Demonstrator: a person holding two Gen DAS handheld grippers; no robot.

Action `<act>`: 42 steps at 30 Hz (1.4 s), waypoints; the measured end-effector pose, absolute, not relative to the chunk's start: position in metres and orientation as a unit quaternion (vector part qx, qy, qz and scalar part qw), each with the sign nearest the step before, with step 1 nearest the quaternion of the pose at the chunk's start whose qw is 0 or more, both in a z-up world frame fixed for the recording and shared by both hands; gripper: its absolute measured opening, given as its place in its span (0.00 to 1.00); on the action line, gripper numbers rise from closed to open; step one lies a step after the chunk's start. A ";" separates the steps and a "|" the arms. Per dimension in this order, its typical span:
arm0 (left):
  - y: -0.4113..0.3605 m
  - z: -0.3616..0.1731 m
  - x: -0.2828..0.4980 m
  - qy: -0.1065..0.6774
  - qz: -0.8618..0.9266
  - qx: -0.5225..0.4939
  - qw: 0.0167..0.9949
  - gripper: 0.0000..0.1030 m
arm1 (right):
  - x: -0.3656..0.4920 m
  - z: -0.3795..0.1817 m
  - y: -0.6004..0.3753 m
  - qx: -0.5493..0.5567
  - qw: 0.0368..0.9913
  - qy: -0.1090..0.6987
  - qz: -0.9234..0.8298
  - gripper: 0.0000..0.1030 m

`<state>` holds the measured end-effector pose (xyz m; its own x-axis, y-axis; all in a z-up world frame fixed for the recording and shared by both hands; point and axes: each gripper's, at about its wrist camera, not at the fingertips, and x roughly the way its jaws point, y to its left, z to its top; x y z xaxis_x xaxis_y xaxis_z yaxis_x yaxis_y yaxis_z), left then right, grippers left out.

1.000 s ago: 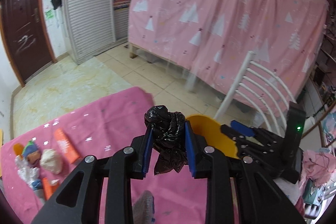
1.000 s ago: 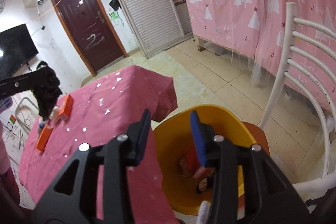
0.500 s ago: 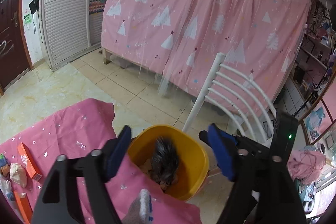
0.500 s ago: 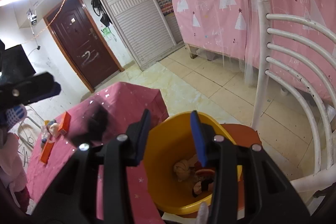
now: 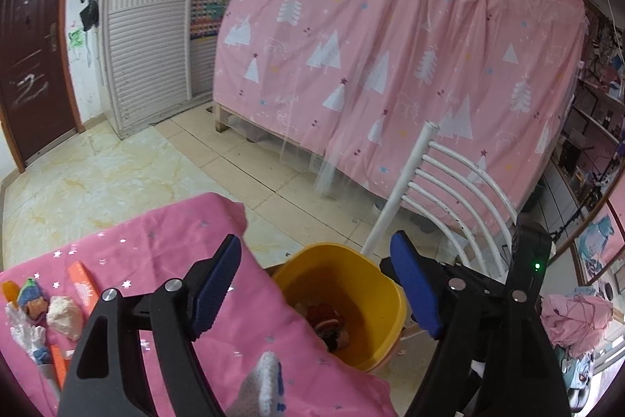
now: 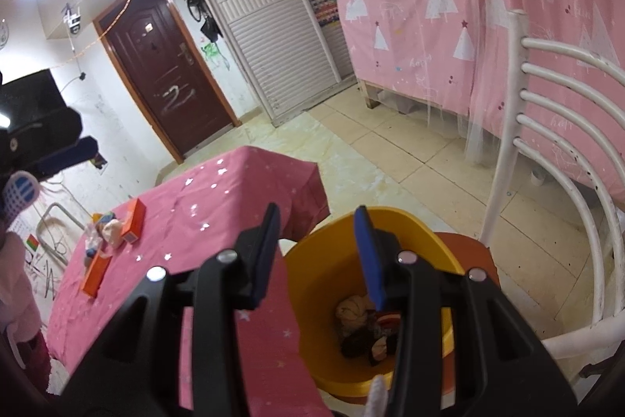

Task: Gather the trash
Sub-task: 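Open both grippers over the bin and return them to the table, then grasp the white glove with the left gripper while the right gripper grasps the orange box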

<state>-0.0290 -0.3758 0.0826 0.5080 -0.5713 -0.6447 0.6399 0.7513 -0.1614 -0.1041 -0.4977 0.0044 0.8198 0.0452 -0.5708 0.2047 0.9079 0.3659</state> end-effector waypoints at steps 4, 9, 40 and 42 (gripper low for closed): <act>-0.350 0.090 -0.024 0.345 -0.332 0.034 0.877 0.69 | -0.096 0.012 -0.481 0.194 0.932 0.303 -0.034 0.37; -0.320 0.096 -0.017 0.336 -0.308 0.024 0.890 0.69 | -0.086 0.021 -0.457 0.175 0.936 0.306 -0.021 0.46; -0.092 0.083 0.043 0.343 -0.127 -0.043 0.930 0.69 | 0.000 0.030 -0.289 0.072 0.925 0.362 0.090 0.46; -0.081 0.077 0.049 0.350 -0.113 -0.047 0.929 0.69 | 0.006 0.028 -0.281 0.068 0.923 0.367 0.095 0.46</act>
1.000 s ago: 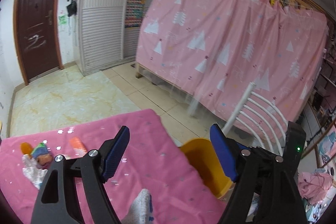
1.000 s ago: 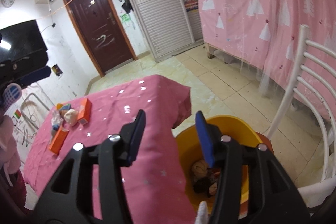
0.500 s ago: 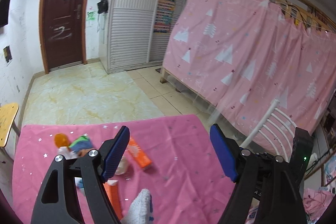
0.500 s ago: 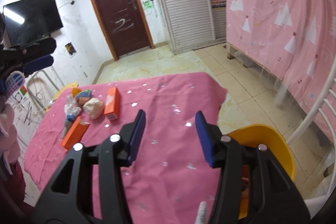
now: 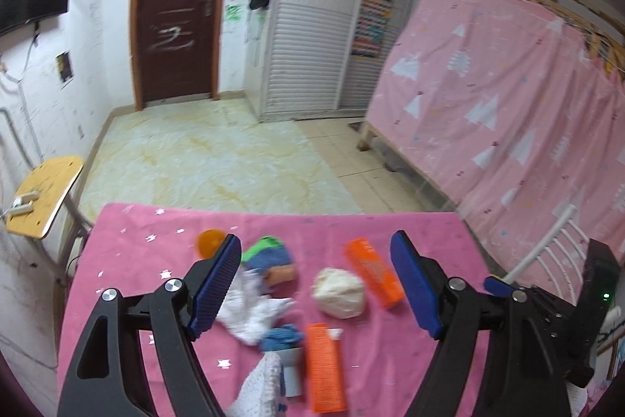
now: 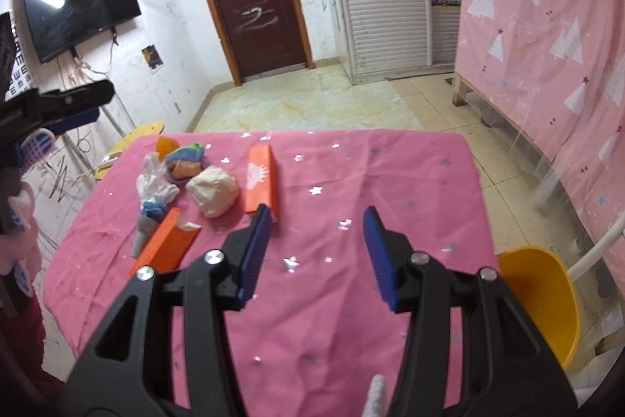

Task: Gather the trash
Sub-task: 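Grasp the white glove with the left gripper while the right gripper grasps the orange box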

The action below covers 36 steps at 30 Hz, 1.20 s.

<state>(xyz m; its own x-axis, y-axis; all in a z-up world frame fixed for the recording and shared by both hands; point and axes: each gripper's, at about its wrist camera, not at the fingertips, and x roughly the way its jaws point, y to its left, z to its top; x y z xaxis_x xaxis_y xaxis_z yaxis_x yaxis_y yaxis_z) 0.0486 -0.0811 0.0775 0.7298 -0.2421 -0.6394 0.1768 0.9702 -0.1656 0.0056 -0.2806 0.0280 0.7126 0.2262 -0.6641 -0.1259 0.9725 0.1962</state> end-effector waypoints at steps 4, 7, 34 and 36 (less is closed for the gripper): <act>-0.057 0.063 0.062 0.365 -0.080 -0.050 0.926 0.69 | 0.014 0.025 -0.267 0.059 0.919 0.377 0.102 0.46; -0.044 0.051 0.070 0.376 -0.065 -0.054 0.923 0.69 | 0.019 0.023 -0.260 0.053 0.917 0.381 0.105 0.46; -0.044 -0.036 0.102 0.468 -0.079 -0.045 0.879 0.53 | 0.068 -0.002 -0.227 0.025 0.898 0.421 0.124 0.46; -0.044 -0.040 0.102 0.472 -0.080 -0.046 0.877 0.43 | 0.069 -0.004 -0.224 0.023 0.897 0.424 0.126 0.46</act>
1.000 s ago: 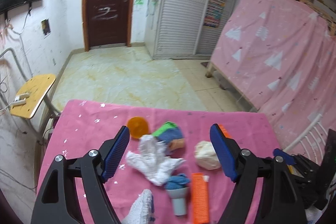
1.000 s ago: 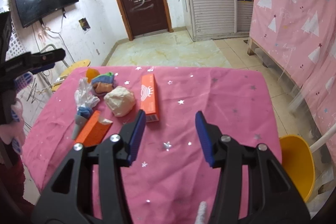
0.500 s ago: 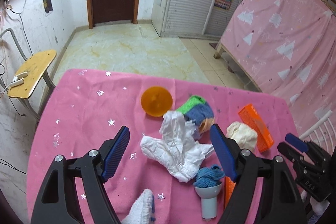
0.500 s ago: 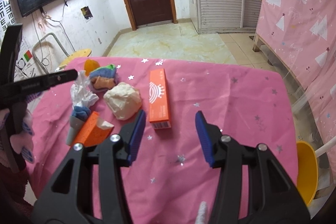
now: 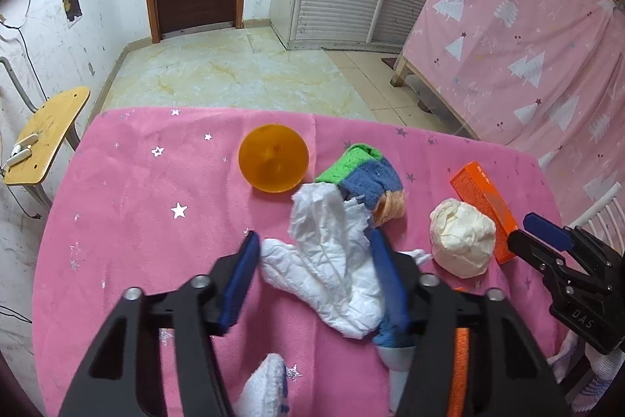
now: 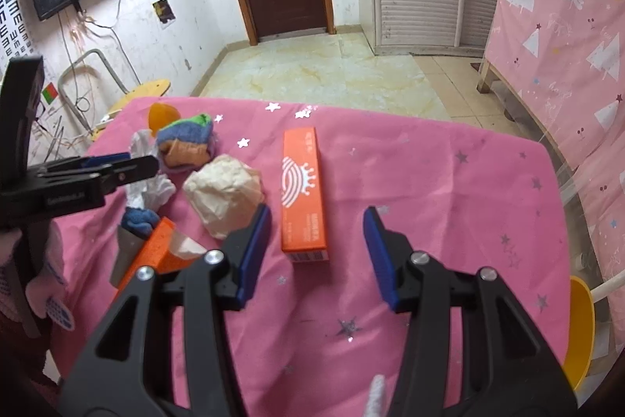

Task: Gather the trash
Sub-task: 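Grasp the white glove with the left gripper while the right gripper grasps the orange box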

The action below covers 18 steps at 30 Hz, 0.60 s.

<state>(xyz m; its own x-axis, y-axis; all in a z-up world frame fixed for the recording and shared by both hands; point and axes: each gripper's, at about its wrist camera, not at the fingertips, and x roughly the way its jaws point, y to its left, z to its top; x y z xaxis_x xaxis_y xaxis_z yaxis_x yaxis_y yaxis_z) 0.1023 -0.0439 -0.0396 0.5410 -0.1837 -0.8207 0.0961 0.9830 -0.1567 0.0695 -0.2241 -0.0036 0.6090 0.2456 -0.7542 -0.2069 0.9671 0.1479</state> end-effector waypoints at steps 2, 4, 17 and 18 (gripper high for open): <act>-0.043 -0.044 0.103 0.480 -0.084 -0.048 0.872 0.32 | 0.071 -0.006 -0.223 0.021 0.895 0.427 0.127 0.46; -0.044 -0.046 0.102 0.481 -0.082 -0.040 0.872 0.25 | 0.073 -0.007 -0.221 0.020 0.894 0.429 0.129 0.46; -0.033 -0.022 0.079 0.462 -0.092 -0.052 0.880 0.19 | 0.075 -0.013 -0.209 0.002 0.891 0.438 0.116 0.22; -0.031 -0.019 0.078 0.460 -0.092 -0.052 0.882 0.19 | 0.074 -0.012 -0.210 0.001 0.893 0.435 0.113 0.22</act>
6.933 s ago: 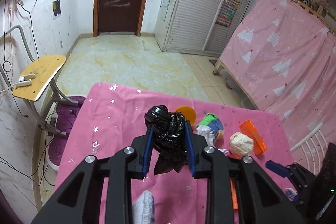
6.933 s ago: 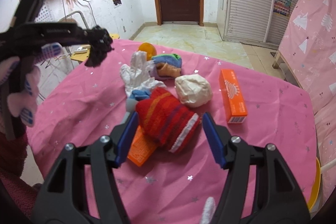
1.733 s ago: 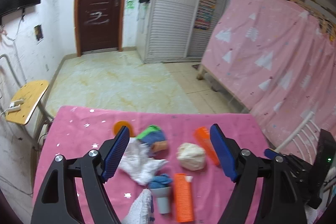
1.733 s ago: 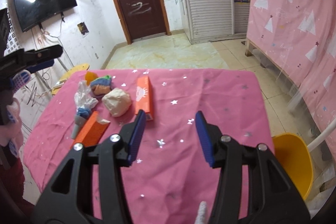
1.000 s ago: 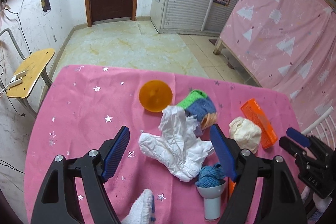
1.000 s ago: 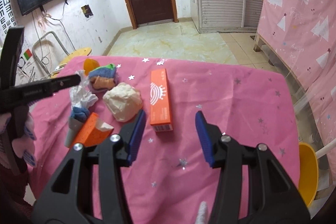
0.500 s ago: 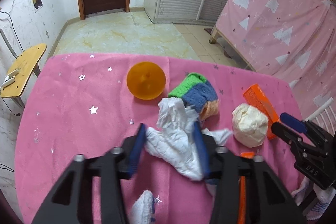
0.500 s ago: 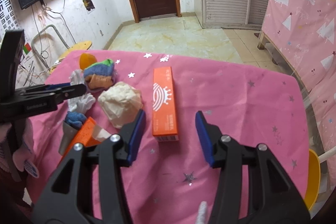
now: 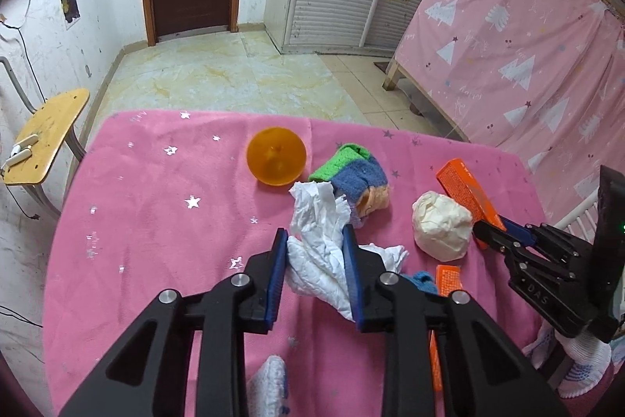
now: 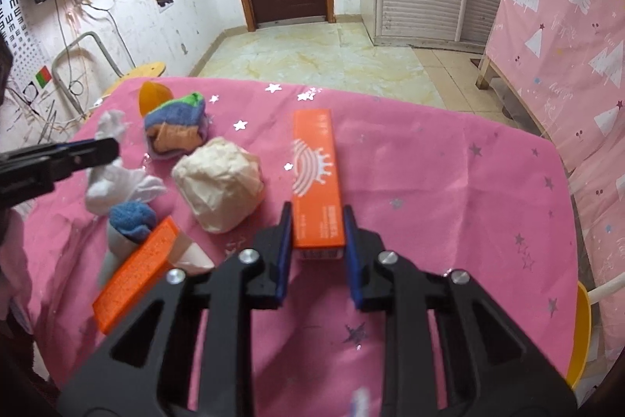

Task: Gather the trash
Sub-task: 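Grasp the white glove with the left gripper while the right gripper grasps the orange box, then carry the white glove and orange box to the yellow bin with both grippers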

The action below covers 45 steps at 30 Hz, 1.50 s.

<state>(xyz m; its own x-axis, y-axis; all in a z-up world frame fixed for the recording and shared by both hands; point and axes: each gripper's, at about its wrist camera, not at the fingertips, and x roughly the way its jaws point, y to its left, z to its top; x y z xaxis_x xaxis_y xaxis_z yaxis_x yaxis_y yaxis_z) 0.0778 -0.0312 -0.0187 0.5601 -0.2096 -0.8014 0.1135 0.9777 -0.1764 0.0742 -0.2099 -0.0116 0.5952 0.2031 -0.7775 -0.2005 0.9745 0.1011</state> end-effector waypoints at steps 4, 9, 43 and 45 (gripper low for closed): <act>-0.029 -0.006 0.071 0.449 -0.087 -0.053 0.888 0.19 | 0.066 -0.005 -0.213 0.005 0.898 0.424 0.117 0.22; -0.034 0.009 0.061 0.434 -0.085 -0.047 0.895 0.19 | 0.053 0.006 -0.220 0.012 0.905 0.409 0.115 0.22; -0.237 0.063 0.003 0.390 -0.193 0.060 0.898 0.20 | -0.051 0.022 -0.413 0.125 0.934 0.335 -0.005 0.22; -0.253 0.062 0.001 0.391 -0.202 0.067 0.895 0.20 | -0.056 0.018 -0.424 0.130 0.933 0.336 -0.014 0.22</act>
